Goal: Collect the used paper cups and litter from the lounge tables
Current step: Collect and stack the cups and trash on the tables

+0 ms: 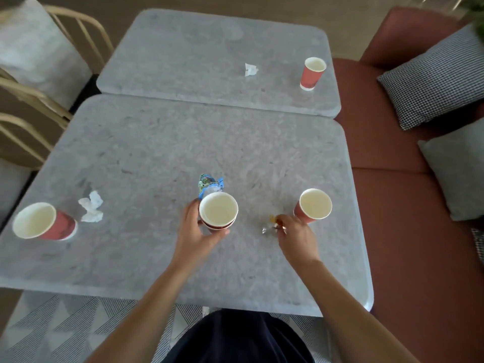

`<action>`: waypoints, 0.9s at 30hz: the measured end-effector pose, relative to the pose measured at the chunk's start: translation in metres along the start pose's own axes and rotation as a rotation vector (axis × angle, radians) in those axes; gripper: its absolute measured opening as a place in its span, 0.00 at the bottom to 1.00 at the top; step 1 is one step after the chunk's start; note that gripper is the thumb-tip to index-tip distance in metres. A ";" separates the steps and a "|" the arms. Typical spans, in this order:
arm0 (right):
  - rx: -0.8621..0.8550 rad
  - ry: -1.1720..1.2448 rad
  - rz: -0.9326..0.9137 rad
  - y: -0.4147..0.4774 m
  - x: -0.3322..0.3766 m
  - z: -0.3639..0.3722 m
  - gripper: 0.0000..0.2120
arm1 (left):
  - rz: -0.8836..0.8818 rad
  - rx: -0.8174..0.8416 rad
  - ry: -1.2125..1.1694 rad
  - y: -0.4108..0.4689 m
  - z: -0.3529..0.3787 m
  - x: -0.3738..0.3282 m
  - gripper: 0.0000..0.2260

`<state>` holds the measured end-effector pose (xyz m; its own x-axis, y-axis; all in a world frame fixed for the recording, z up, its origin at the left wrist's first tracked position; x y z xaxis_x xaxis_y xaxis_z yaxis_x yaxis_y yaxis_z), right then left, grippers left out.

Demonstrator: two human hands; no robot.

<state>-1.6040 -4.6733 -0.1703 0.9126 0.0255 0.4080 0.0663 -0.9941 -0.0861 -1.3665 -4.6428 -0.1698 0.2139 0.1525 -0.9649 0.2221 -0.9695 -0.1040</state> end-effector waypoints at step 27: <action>0.185 0.425 -0.194 0.019 0.140 -0.031 0.28 | 0.072 -0.022 0.116 0.020 -0.007 -0.016 0.27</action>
<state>-1.4875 -4.6921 -0.0863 0.6339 0.1245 0.7634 0.3242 -0.9389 -0.1161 -1.3586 -4.6629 -0.1549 0.3385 0.1052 -0.9351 0.2228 -0.9744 -0.0290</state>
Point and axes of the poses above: each hand's wrist, its own y-axis towards the middle knuckle, its own z-axis out of the palm, x = y × z, the point moved 7 cm from there along y, towards the middle knuckle, and after that the axes turned 4 degrees about -y, right-handed, at the moved point
